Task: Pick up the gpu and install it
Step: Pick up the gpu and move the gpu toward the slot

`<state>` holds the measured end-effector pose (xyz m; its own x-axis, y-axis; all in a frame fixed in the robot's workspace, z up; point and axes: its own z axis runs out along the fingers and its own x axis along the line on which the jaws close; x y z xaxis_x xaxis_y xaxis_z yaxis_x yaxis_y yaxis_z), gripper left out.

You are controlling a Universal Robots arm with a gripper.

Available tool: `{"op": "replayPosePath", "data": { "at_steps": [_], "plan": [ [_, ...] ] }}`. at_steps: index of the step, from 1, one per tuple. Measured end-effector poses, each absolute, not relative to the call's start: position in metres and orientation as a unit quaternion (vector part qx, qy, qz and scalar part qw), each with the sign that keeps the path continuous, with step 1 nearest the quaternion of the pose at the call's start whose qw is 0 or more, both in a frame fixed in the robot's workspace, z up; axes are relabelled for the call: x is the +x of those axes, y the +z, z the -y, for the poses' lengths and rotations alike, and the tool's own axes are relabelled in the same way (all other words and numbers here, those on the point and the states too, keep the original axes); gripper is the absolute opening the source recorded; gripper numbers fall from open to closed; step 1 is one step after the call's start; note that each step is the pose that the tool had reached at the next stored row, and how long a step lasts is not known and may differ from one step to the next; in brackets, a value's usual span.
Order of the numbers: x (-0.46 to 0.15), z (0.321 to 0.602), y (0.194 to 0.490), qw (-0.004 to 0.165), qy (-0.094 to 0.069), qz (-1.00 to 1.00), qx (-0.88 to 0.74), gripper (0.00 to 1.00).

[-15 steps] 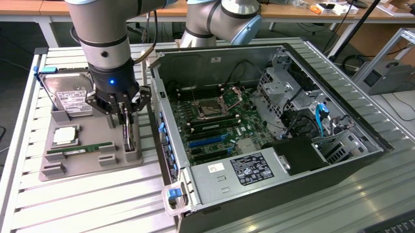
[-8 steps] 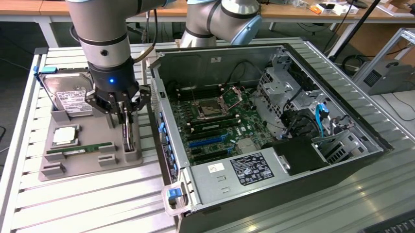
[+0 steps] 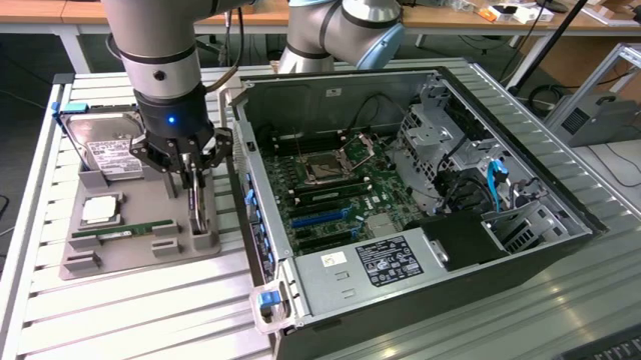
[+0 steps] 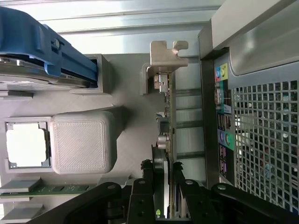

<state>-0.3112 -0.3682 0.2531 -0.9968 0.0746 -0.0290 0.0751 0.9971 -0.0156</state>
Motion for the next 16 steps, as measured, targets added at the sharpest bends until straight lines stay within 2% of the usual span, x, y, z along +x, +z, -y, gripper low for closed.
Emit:
{"op": "replayPosePath", "data": {
  "at_steps": [16],
  "plan": [
    [-0.311, 0.368, 0.273, 0.014, -0.008, -0.999, 0.037, 0.27]
  ]
}}
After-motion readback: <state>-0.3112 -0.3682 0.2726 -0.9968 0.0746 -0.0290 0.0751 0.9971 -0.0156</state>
